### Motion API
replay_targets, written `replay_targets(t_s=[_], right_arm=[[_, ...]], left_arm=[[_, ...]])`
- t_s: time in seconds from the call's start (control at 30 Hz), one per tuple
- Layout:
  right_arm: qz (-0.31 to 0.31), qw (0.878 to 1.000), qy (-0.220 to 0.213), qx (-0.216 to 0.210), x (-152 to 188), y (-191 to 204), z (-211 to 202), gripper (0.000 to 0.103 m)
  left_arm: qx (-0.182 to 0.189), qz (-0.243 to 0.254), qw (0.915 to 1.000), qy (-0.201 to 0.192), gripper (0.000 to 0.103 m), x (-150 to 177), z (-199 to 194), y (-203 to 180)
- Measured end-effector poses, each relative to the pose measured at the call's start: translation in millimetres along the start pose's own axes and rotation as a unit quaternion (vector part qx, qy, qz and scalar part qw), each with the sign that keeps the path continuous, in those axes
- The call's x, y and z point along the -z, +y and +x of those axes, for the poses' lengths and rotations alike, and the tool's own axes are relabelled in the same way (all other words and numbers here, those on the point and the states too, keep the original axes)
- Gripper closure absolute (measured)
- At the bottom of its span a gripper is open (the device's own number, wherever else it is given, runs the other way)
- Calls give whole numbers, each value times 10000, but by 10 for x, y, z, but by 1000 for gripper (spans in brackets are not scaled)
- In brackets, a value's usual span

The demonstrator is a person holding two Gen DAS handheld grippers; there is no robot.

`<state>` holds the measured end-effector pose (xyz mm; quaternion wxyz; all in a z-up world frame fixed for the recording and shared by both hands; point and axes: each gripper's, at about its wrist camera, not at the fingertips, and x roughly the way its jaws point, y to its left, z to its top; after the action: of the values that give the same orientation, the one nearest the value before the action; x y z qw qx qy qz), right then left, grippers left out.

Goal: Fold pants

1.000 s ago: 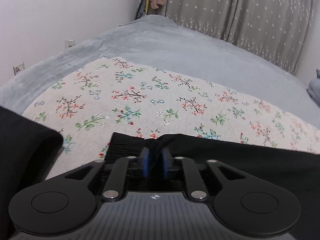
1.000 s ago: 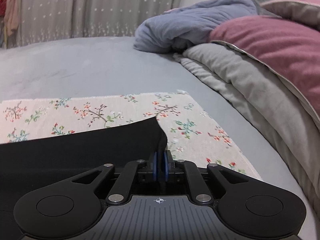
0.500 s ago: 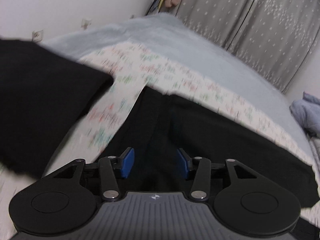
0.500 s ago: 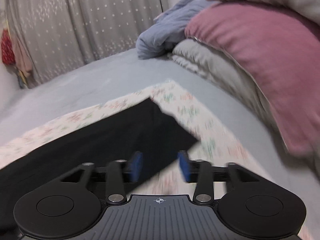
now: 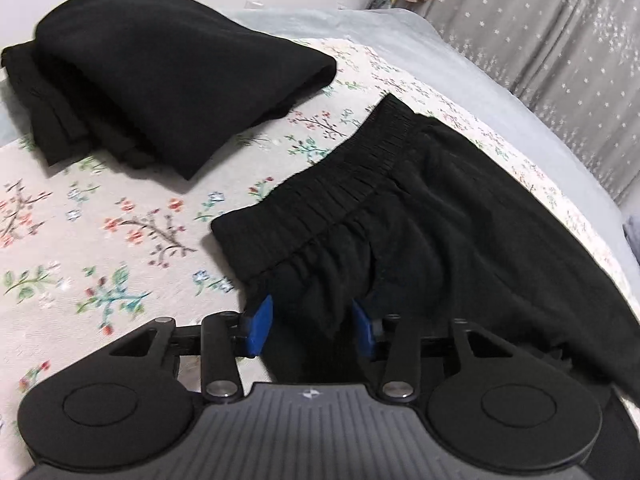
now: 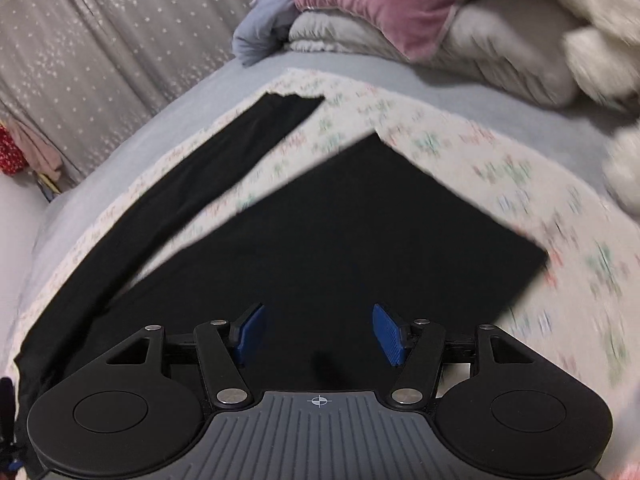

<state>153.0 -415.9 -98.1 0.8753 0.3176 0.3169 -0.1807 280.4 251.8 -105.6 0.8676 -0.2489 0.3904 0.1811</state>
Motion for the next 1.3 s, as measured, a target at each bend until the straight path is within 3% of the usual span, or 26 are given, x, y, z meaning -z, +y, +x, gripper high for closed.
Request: replay_targets(t_s=[0.1,0.2,0.3,0.37,0.4,0.43,0.47,0.53,0.63,0.9,1.07,1.2,1.3], right_arm=[[46,9994,20,346,153,-85,-135,44],[83,9982,155,566,266,-181,-170,44],[271,9984,199,454,308,-257,-164,44],[303,9979,282,496,314,-270,-122,44],[318,9977,315,501,305,-275,-94,44],[322,9979,305,464,290,-275,-72,50],[314,9981,296,430,283,-275,-53,57],[241,9979,313,519,263,-261,12,88],[207,9981,294,494,260,-276,46,103],[92,9998,-63,178,293,-300,-132,103],[-30,9999,27,125,295,-266,-128,103],[-87,9998,57,167,300,-239,-110,103],[-56,9996,145,234,289,-239,-66,103]], left_arm=[[-27,-278,9996,-94,46,-22,-120,80],[-41,-308,9995,71,43,47,-147,73],[188,-350,9985,371,43,126,-66,29],[186,-328,9987,350,44,171,-24,5],[195,-287,9989,302,57,176,-19,-14],[280,-268,9988,292,86,181,-13,-25],[444,-323,9979,351,96,201,-21,-5],[531,-431,9971,325,97,208,-15,-4],[496,-431,9977,177,98,219,-100,11],[575,-399,9972,-264,98,236,-570,198],[338,-356,9987,-127,98,280,-546,286],[281,-45,9996,-76,97,317,-533,239],[237,-163,9995,102,96,324,-461,268]])
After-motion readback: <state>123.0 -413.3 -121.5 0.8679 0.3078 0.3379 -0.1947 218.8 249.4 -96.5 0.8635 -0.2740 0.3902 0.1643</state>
